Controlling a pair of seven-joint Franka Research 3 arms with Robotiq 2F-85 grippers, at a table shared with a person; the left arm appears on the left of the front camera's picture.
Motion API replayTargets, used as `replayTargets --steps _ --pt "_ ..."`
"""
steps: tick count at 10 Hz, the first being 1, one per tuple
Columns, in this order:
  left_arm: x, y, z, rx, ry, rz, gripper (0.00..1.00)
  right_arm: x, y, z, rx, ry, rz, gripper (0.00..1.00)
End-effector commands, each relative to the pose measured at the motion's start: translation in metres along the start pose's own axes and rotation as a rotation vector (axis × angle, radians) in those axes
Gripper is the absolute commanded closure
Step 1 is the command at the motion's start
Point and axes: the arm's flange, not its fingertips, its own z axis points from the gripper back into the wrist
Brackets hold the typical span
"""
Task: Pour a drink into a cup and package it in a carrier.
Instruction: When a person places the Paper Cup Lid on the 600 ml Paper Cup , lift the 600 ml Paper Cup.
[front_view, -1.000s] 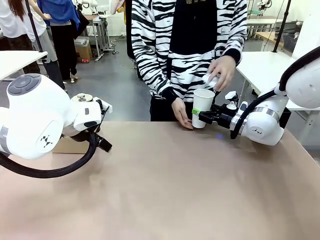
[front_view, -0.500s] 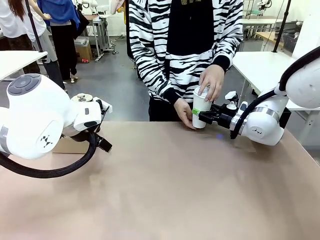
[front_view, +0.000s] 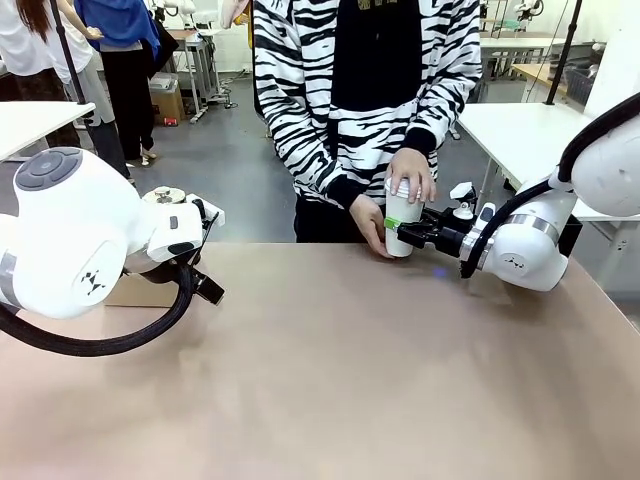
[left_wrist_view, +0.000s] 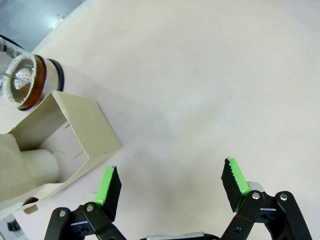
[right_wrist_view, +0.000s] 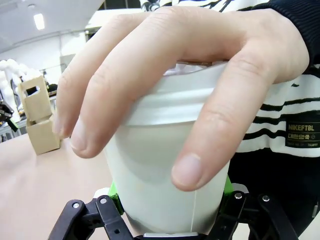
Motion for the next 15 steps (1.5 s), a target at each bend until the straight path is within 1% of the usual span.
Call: replayTargets --steps 1,15 --pt "0.0000 -0.0001 0.0005 -0.002 -0.001 0.000 0.00 0.0025 0.0001 -0.0006 -0.005 -0.007 0.000 0.20" --pt "0.0000 -0.0001 0.0005 -0.002 -0.001 0.000 0.00 0.0025 0.0001 -0.0006 -0.005 -0.007 0.000 0.20"
